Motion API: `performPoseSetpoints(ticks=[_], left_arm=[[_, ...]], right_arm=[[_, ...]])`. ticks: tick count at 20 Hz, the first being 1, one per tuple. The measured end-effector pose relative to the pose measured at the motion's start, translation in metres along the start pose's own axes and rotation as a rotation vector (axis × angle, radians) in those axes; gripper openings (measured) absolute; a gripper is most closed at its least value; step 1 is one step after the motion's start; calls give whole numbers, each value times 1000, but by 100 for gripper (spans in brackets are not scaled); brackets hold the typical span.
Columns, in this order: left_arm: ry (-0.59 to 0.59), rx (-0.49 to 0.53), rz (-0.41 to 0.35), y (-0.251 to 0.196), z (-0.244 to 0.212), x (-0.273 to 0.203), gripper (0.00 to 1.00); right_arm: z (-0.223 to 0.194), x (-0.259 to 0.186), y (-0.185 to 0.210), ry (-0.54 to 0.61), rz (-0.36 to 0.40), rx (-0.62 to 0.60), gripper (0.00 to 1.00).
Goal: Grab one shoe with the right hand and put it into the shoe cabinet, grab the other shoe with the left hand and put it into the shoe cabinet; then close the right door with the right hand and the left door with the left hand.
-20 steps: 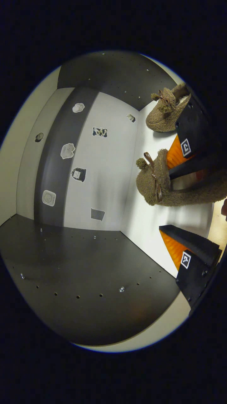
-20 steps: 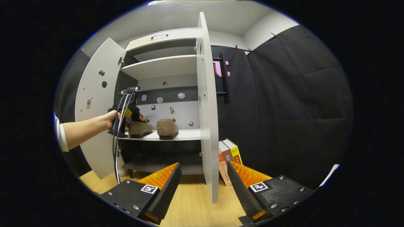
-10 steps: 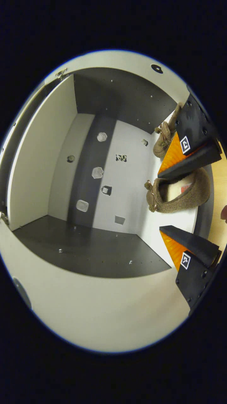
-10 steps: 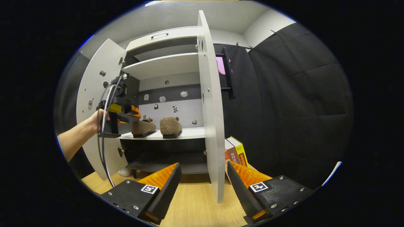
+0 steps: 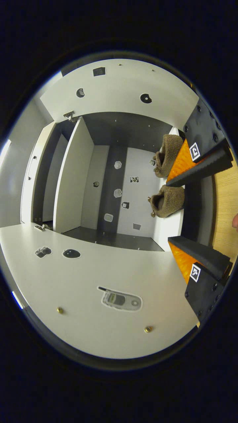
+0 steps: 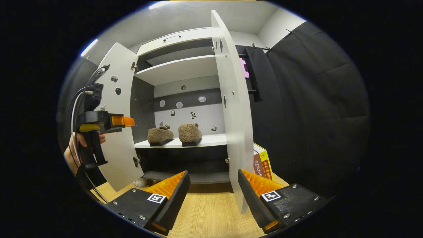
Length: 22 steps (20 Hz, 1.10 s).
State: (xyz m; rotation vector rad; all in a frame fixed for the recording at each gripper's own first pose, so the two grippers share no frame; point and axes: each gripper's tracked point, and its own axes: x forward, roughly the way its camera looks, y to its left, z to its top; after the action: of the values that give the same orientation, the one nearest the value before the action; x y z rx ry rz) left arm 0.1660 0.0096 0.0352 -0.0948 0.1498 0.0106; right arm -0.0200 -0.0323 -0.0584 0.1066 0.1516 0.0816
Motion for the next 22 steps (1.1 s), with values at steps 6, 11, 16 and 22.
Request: performPoseSetpoints(ticks=[6,11,16,22], left_arm=[[-34,27,15,6,-43,-67,97],[-13,44,6,1,-78,-105,97],[-30,47,30,2,-86,-124,97],[-19,40,31,7,-92,-130,97]], right_arm=[[-3,-2,9,-2,21,3,90],[-9,-8,14,2,27,6,90],[19,-16,2,-38,-3,-7,90],[112,-11,-82,-123,-99,-53,92]])
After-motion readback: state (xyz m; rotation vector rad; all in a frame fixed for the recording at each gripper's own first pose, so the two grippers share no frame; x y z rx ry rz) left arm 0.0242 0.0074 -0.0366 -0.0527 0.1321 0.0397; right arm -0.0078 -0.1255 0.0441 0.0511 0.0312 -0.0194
